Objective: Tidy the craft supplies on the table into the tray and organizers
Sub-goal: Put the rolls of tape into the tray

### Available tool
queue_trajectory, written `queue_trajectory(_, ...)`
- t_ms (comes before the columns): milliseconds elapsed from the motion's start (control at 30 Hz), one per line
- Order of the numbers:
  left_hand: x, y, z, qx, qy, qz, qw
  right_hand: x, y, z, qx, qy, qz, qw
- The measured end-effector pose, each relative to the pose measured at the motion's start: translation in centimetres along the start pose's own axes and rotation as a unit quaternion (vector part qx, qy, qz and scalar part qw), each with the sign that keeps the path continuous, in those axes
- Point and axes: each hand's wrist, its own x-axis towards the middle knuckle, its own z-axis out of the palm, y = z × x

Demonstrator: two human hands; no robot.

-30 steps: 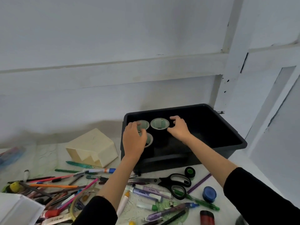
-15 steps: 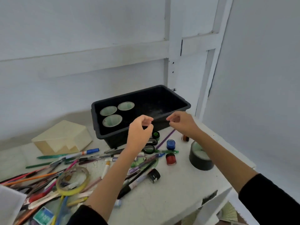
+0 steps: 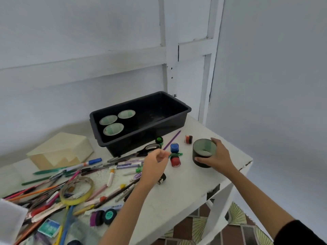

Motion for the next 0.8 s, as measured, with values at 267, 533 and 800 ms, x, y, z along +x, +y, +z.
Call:
queue_trajectory(267, 1.5, -0.6, -6.9, -0.020, 0.171, 0.017, 0.985, 2.5, -9.9, -0.1, 0.134, -0.065, -0.108, 0.983)
queue_trajectory(533, 6.3, -1.9, -13.8, -0.011, 0.322, -0.033, 0.946, 10.3, -19.4, 7.3, 0.111, -0.115, -0.184, 0.970)
queue_trajectory(800, 12.4, -3.8, -15.1, -0.029, 0.314, -0.048, 0.948, 15.9, -20.3, 17.0, -0.005, -0.225, -0.127, 0.966)
